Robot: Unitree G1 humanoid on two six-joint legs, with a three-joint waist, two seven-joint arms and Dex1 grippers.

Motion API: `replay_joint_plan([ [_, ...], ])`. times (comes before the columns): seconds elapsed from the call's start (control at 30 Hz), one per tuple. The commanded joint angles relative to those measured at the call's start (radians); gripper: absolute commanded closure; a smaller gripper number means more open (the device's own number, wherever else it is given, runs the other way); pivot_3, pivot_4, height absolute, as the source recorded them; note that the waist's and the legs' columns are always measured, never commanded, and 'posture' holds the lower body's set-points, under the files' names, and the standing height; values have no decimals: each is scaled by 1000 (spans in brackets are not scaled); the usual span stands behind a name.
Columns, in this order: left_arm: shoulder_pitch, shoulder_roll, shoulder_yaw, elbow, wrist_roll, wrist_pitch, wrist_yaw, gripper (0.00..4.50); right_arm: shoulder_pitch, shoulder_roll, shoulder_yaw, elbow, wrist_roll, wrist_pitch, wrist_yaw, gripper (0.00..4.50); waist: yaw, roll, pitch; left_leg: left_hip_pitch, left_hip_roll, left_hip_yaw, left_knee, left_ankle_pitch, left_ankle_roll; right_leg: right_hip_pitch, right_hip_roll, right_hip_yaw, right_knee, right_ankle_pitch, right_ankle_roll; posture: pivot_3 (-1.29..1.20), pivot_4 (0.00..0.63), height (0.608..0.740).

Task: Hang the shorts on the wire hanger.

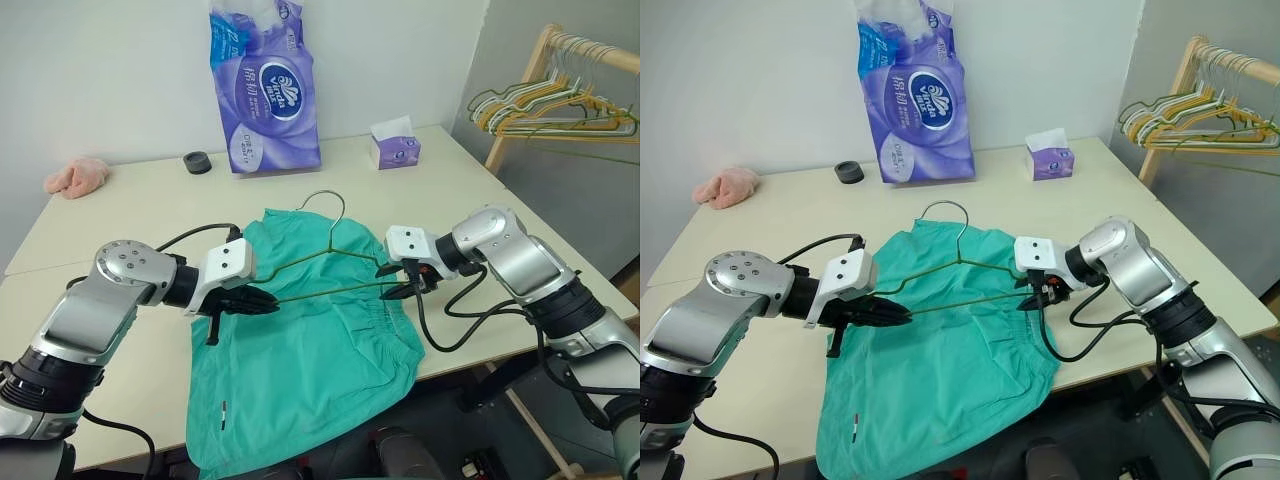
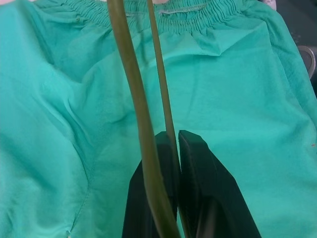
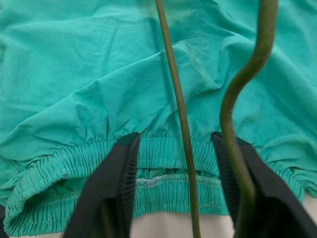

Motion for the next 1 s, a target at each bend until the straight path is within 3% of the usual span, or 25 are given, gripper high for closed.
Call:
replay_joint_plan([
  [0.03,-22,9,9,-28,-4,-6,0,4500,-26,22,6,1,-29,9,-12,3543,0,0,0,0,0,0,0,0,0,0,0,0,0,0,0,-224,43,740],
  [0.13,-22,11,9,-30,-4,-7,-6,4500,-24,37,7,9,-42,12,-23,4477,0,0,0,0,0,0,0,0,0,0,0,0,0,0,0,-224,43,740],
  [0.47,-22,-31,37,-21,-19,-10,40,4500,-5,39,-11,-32,-15,88,6,4477,0,0,0,0,0,0,0,0,0,-1,0,0,0,0,0,-225,40,740],
  [0.73,-19,-42,99,107,21,-97,120,2193,24,18,-66,-82,54,223,-2,4500,0,-1,-1,-1,0,-1,0,0,0,-1,-1,-1,1,0,0,-239,36,740],
  [1.0,-1,-21,324,325,-26,-79,229,2193,123,-39,-178,-163,144,402,-69,4500,0,-1,-1,-2,0,-2,0,0,-1,-3,-1,-1,1,0,0,-246,32,740],
])
